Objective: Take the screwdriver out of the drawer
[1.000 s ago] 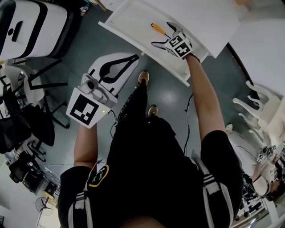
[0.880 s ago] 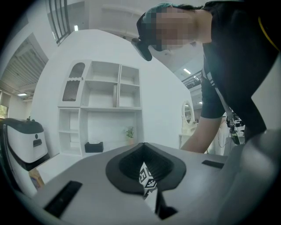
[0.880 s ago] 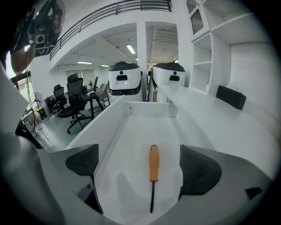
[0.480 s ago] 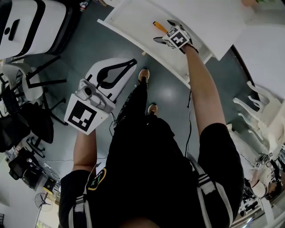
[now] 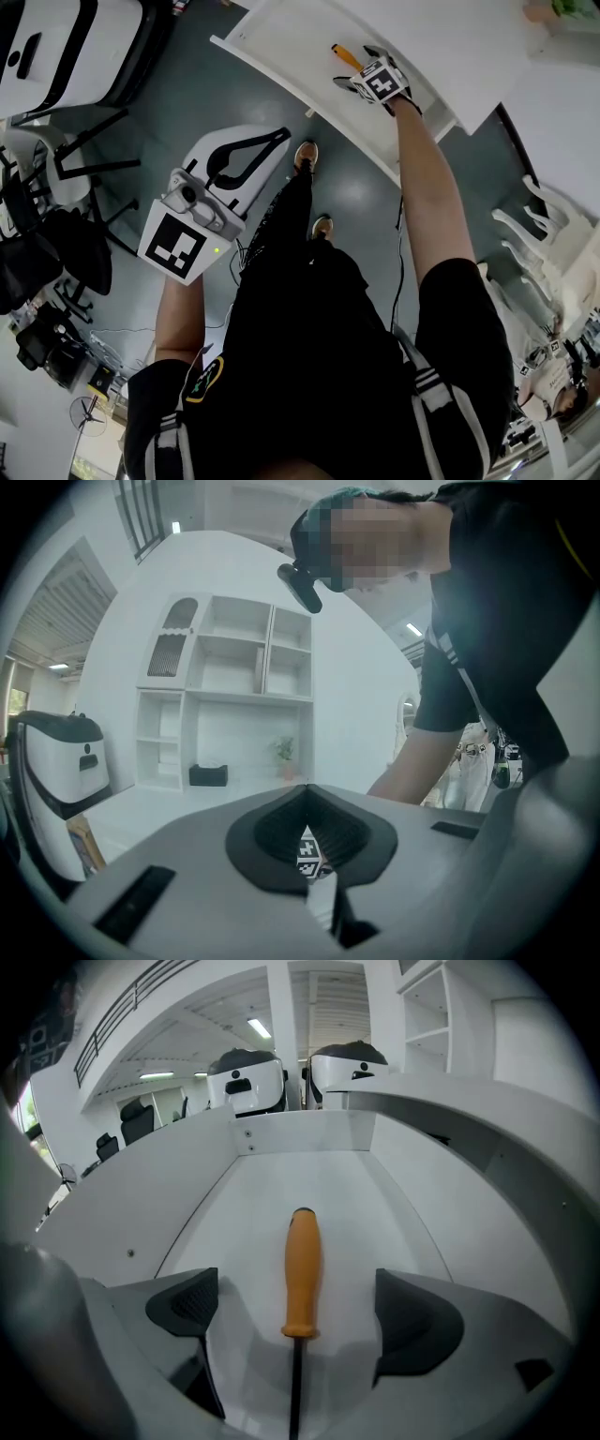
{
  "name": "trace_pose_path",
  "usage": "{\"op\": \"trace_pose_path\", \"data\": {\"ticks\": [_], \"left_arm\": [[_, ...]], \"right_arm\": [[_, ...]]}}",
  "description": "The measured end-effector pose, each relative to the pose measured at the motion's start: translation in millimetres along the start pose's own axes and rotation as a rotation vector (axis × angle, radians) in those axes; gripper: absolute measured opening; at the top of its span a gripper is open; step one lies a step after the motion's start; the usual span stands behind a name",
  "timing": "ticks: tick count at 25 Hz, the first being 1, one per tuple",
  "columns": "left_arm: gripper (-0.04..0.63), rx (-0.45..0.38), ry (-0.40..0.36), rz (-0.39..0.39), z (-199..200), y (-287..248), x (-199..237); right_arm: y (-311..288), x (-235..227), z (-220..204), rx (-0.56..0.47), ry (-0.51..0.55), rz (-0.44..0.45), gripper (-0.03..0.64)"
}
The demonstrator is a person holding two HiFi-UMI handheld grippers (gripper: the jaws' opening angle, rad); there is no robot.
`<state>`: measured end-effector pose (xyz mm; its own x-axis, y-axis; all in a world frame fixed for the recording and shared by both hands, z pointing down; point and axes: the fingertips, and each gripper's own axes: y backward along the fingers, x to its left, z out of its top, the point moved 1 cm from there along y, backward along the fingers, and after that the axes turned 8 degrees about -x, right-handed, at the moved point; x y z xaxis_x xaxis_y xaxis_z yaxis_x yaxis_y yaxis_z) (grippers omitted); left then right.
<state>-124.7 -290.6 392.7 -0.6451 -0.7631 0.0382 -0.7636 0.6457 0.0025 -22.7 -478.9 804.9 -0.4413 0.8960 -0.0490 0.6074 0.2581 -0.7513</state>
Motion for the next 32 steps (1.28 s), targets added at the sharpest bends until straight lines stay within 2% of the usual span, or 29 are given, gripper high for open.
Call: {"op": "trace_pose_path", "data": {"ticks": [9,12,14,17,27,30,32], "left_arm": [[0.017,0.000,0.015,0.004,-5,0,2],[0.017,-0.001,0.016,-0.001,-4,0,1],[0.017,0.000,0.017,-0.002,-3,1,0],[0.017,0.001,0.018,-0.003,-3,1,-2],[0.017,-0.001,0.016,-0.009,-2,1,-8],[0.017,0.000,0.013,-0.015,0,3,-11],[0.017,0.000,0.012,-0.017,2,4,-12]], "right_arm": [[0,-4,1,-0.030,-0.012,-0.033,0.510],[3,-6,3,-0.040,-0.019,-0.039,0.422],[4,-4,4,-0.046,-0.019,-0.035,0.391],[5,1,5,-0.053,-0.008,-0.028,0.293],[1,18,5,-0.054,0.039,-0.024,0.126],[1,22,5,-0.035,0.038,-0.038,0.120],[3,21,7,-0.041,-0.010,-0.046,0.120]]}}
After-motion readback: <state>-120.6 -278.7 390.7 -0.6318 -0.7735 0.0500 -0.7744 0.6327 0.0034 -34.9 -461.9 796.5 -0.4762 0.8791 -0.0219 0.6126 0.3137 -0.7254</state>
